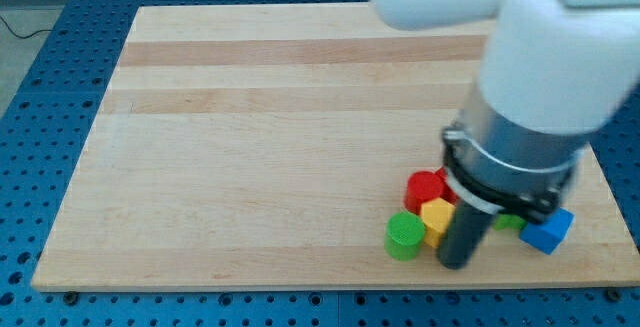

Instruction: Place the yellow hexagon towards the center of the board

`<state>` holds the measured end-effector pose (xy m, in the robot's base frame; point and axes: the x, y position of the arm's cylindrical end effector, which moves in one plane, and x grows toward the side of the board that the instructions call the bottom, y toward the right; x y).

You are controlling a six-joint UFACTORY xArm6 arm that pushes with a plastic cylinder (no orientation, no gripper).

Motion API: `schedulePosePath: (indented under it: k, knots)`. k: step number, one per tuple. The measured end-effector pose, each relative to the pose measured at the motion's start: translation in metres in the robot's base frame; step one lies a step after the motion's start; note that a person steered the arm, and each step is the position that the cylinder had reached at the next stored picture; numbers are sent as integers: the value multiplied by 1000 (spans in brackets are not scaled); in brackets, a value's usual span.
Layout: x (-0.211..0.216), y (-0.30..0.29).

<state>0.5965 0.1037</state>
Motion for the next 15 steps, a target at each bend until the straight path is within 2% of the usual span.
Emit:
schedulePosePath:
  k: [1,2,3,5,7,8,10,13,14,15]
  knots:
    - [-4,-13]
    - [22,5]
    - [18,18]
    - [-45,-13]
    - [-107,-125]
    - [-108,-149]
    - [-103,-144]
    - [-88,-59]
    - [-63,-64]
    - [-45,-101]
